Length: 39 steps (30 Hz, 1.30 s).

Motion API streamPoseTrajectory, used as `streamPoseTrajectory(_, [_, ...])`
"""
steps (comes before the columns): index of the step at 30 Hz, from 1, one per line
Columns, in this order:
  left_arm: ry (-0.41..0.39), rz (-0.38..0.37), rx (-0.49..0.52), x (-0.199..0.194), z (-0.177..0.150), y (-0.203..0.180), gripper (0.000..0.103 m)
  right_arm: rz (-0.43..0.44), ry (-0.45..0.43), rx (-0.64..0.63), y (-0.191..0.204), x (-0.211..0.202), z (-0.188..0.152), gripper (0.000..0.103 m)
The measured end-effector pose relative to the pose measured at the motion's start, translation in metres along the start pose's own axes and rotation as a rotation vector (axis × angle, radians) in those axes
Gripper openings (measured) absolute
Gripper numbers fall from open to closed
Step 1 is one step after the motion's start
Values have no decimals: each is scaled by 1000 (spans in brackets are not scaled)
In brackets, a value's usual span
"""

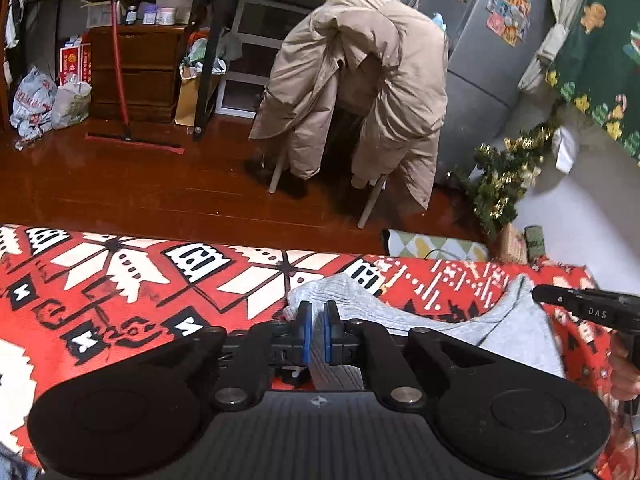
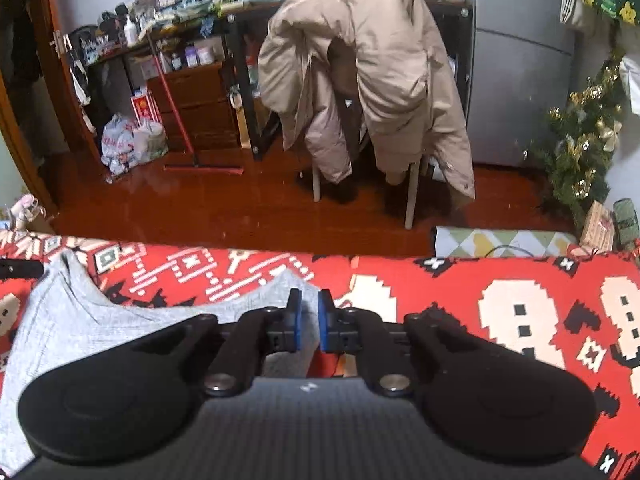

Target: Fold clothes

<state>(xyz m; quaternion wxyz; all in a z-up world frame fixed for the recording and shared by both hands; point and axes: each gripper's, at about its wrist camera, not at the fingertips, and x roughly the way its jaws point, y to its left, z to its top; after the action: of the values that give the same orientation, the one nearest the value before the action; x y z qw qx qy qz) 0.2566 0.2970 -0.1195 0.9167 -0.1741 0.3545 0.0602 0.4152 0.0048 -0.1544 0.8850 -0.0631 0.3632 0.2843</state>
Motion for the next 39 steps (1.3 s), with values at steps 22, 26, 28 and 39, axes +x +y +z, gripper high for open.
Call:
streamPoseTrajectory(22, [32, -22, 36, -39, -64, -34, 5, 75, -3, -13, 51, -81, -66, 12])
streamPoseTrajectory(26, [36, -14, 10, -57, -78, -34, 5, 76, 36, -26, 66, -99, -99, 12])
streamPoseTrajectory(28, [47, -5, 29, -66, -87, -36, 5, 68, 42, -30, 69, -110, -114, 12])
streamPoseTrajectory(39, [52, -83, -190, -76, -98, -5, 19, 46, 39, 22, 61, -163, -155, 12])
